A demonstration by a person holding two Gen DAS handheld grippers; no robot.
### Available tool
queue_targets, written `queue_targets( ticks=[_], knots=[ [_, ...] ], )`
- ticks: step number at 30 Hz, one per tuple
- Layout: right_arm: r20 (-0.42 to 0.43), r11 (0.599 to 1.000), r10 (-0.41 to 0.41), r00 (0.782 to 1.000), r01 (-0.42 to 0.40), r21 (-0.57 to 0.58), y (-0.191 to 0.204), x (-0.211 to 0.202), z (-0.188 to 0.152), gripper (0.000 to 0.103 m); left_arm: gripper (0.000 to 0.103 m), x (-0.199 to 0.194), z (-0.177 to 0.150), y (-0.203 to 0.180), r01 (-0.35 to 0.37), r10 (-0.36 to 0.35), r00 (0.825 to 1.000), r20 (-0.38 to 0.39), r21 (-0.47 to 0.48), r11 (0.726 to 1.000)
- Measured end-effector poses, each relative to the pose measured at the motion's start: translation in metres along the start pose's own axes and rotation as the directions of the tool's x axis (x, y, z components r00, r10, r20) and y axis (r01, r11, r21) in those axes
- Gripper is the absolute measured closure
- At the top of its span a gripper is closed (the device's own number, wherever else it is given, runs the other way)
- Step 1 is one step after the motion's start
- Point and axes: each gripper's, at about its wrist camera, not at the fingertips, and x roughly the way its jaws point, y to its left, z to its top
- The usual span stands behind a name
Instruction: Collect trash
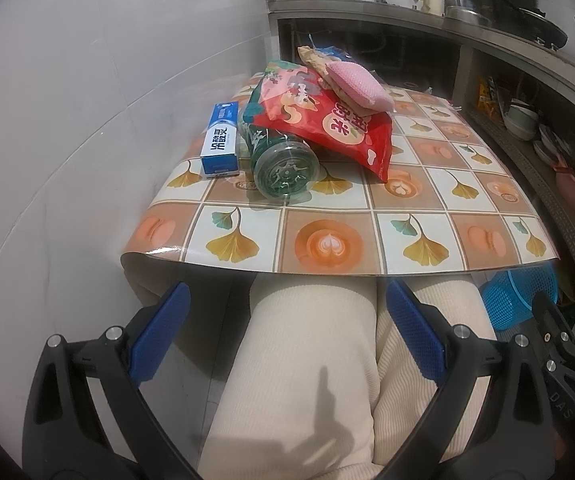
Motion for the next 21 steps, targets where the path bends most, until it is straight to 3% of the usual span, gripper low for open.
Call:
queue_targets(
  ticks=[21],
  knots=[
    [0.001, 1.0, 0.001, 1.0, -0.001, 0.002, -0.0009, 0.0011, -0.0003, 0.006, 0.009, 0.0018, -0.0013, 0.003, -0.001, 0.001, 1.0, -0.002, 0.002, 1.0]
  ],
)
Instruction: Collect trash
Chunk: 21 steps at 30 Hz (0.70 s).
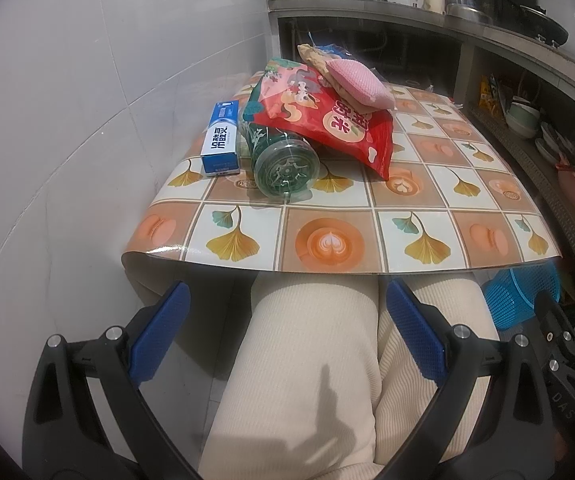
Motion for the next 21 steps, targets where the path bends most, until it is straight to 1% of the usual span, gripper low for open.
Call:
queue_targets(
  ticks=[21],
  knots=[
    [0.001, 1.0, 0.002, 1.0, -0.002, 0.002, -0.0018, 0.001, -0.0006, 0.006, 0.009, 0.0008, -0.0002, 0.0, -0.002, 0.002, 1.0, -0.003, 0.001, 1.0]
  ],
)
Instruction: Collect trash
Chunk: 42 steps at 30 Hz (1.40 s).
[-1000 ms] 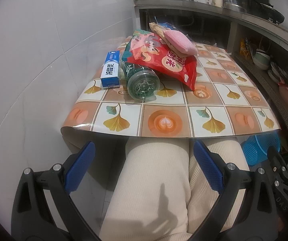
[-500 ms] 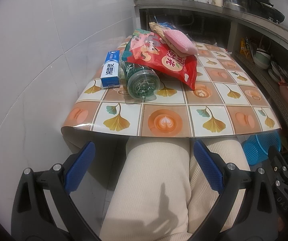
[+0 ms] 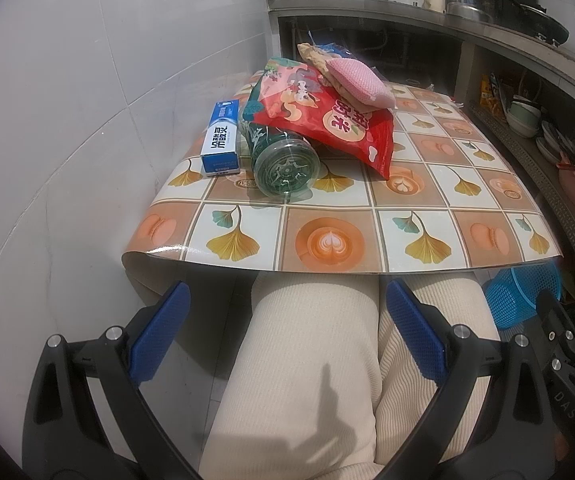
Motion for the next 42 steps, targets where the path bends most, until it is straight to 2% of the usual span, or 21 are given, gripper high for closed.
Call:
queue_targets(
  ticks=[19, 26, 34, 39, 42],
  knots=[
    [-0.007, 1.0, 0.003, 1.0, -0.003, 0.02, -0.001, 0.003, 0.005, 0.006, 0.009, 0.01, -0.006, 0.003, 0.015, -0.015, 1.0, -0.018, 0.0, 1.0],
    [-0.017, 0.999, 0.034, 0.999, -0.034, 0.016, 0.002, 0.016, 0.01, 0.006, 0.009, 0.023, -0.002, 0.007, 0.056, -0.057, 0.997, -0.056, -0.021, 0.998],
    [0.065, 0.995, 0.096, 0.993, -0.093, -0.037, 0.007, 0.033, 0.043, 0.006, 0.009, 0.043, -0.006, 0.015, 0.152, -0.157, 0.984, -0.09, -0.052, 0.987],
    [0.154, 0.978, 0.21, 0.966, -0.204, -0.051, 0.013, 0.045, 0.092, 0.006, 0.009, 0.056, 0.001, 0.022, 0.208, -0.214, 0.973, -0.08, -0.086, 0.974],
    [0.155, 0.946, 0.322, 0.934, -0.311, -0.091, 0.024, 0.059, 0.124, 0.006, 0.009, 0.065, 0.006, 0.025, 0.222, -0.232, 0.968, -0.091, -0.106, 0.969]
  ],
)
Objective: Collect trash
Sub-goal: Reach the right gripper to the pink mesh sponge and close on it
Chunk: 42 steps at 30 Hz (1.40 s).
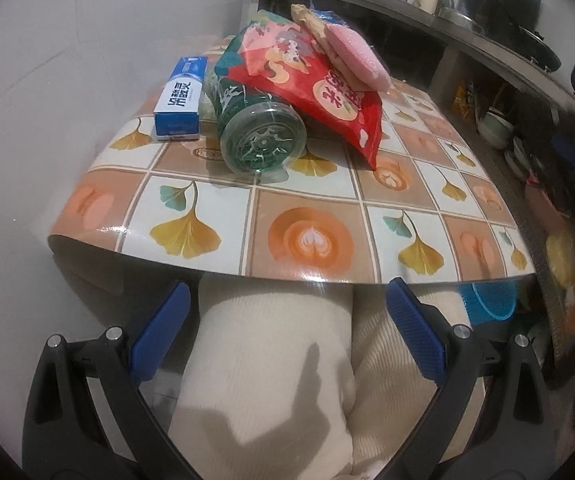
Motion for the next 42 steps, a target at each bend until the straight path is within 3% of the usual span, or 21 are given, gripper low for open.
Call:
queue_targets(
  ticks=[4, 10, 16, 24, 25, 27, 30, 36, 40, 42],
  knots=[
    [-0.055, 0.989, 0.142, 0.988, -0.144, -0.04, 0.007, 0.041, 0.033, 0.006, 0.009, 0.006, 0.012, 0.007, 0.045, -0.044, 0.999, 0.016, -0.031, 0.999],
    [-0.146, 0.941, 0.316, 0.937, -0.329, -0.076, 0.027, 0.109, 0.073, 0.006, 0.009, -0.001, 0.04, 0.015, 0.102, -0.097, 0.991, 0.094, -0.053, 0.993],
    [-0.236, 0.912, 0.335, 0.912, -0.377, -0.163, 0.048, 0.17, 0.078, 0.006, 0.009, -0.006, 0.07, 0.018, 0.1, -0.092, 0.981, 0.168, -0.038, 0.994],
    [-0.309, 0.905, 0.356, 0.882, -0.408, -0.121, 0.045, 0.202, 0.076, 0.007, 0.009, -0.009, 0.101, 0.024, 0.071, -0.067, 0.972, 0.226, -0.011, 0.997],
    [-0.309, 0.906, 0.363, 0.879, -0.41, -0.104, 0.042, 0.204, 0.076, 0.01, 0.009, -0.008, 0.104, 0.025, 0.068, -0.064, 0.972, 0.228, -0.011, 0.998],
    [-0.312, 0.903, 0.382, 0.87, -0.423, -0.074, 0.038, 0.205, 0.077, 0.027, 0.009, -0.008, 0.112, 0.026, 0.061, -0.058, 0.97, 0.235, -0.009, 0.998],
    [-0.312, 0.899, 0.402, 0.861, -0.436, -0.043, 0.03, 0.199, 0.078, 0.044, 0.009, -0.009, 0.122, 0.029, 0.051, -0.048, 0.966, 0.255, -0.007, 0.999],
    [-0.313, 0.892, 0.432, 0.846, -0.451, 0.012, 0.013, 0.189, 0.075, 0.07, 0.009, -0.007, 0.146, 0.031, 0.065, -0.063, 0.956, 0.288, 0.0, 0.998],
    [-0.305, 0.893, 0.441, 0.844, -0.446, 0.055, -0.003, 0.175, 0.069, 0.071, 0.009, 0.0, 0.155, 0.03, 0.076, -0.072, 0.96, 0.271, -0.007, 0.997],
    [-0.31, 0.905, 0.417, 0.854, -0.423, 0.051, -0.014, 0.162, 0.059, 0.072, 0.009, 0.003, 0.154, 0.027, 0.082, -0.078, 0.964, 0.255, -0.005, 0.997]
  ],
)
